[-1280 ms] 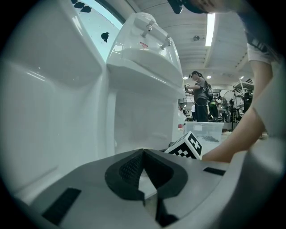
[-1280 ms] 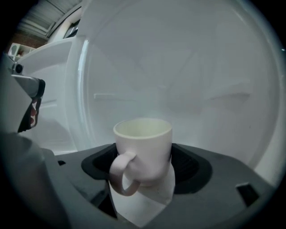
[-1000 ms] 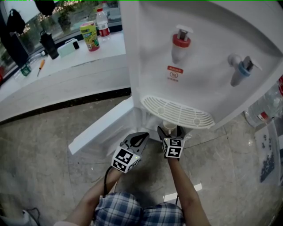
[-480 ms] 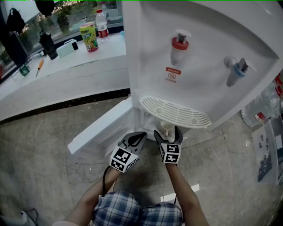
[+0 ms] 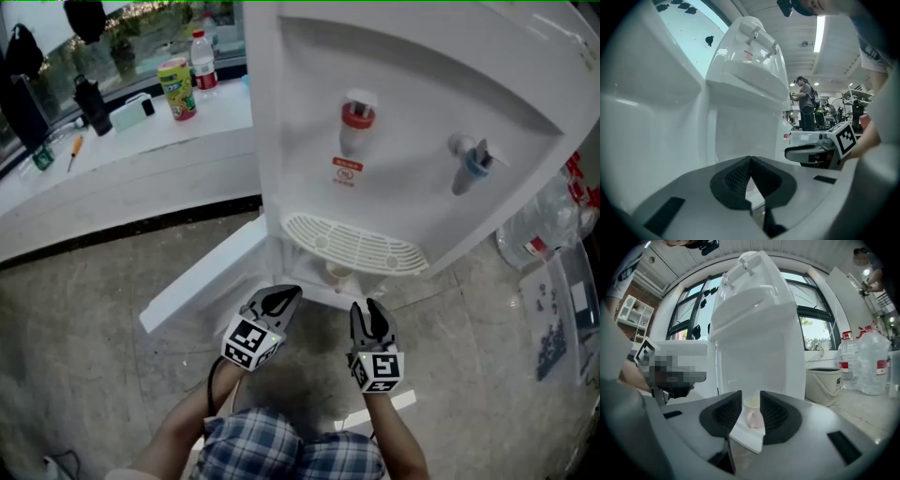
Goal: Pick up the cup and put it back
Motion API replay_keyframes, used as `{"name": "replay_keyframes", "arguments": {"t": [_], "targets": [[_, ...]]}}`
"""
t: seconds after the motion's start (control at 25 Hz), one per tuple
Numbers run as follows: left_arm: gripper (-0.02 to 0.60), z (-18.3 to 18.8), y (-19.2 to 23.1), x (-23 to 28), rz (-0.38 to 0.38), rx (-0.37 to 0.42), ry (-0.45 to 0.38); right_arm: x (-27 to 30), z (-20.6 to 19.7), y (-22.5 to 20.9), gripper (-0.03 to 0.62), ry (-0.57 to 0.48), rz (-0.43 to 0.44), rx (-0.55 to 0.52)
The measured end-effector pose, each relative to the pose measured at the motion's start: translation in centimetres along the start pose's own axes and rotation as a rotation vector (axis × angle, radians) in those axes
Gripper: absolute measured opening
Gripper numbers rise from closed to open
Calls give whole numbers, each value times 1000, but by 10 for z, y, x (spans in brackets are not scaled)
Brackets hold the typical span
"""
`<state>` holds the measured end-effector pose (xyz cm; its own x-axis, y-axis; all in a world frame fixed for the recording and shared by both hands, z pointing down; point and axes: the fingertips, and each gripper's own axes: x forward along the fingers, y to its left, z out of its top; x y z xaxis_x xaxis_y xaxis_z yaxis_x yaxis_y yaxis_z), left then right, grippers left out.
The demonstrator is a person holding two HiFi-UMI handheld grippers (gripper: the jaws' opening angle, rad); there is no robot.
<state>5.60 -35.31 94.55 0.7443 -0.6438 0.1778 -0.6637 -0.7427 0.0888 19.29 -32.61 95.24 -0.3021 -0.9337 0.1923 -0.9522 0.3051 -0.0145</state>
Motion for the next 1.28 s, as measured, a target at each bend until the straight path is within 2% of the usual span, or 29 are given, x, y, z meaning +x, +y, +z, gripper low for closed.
{"name": "replay_keyframes", "arguments": {"t": [0.16, 0.32, 0.48, 0.68, 0.96, 1.12, 1.28], "targets": [[25, 19, -9, -9, -16, -14, 1, -32, 24, -7, 29, -24, -23, 21], [25, 44, -19, -25, -43, -24, 23, -60, 59, -11, 18, -52, -83, 104], [25, 93, -28, -48, -72, -22, 9, -82, 100, -11, 18, -40, -129, 181], [25, 194, -34, -79, -66, -29, 11, -107, 193, -4, 18, -18, -145, 169], [25, 344, -26, -117, -6, -38, 14, -139, 355, 8, 18, -26, -145, 174], [25, 441, -44, -144, 15, -12, 26, -176, 449, 11, 18, -32, -140, 171], [25, 531, -43, -174, 45, -13, 16, -202, 538, 20, 18, -24, -129, 146]]}}
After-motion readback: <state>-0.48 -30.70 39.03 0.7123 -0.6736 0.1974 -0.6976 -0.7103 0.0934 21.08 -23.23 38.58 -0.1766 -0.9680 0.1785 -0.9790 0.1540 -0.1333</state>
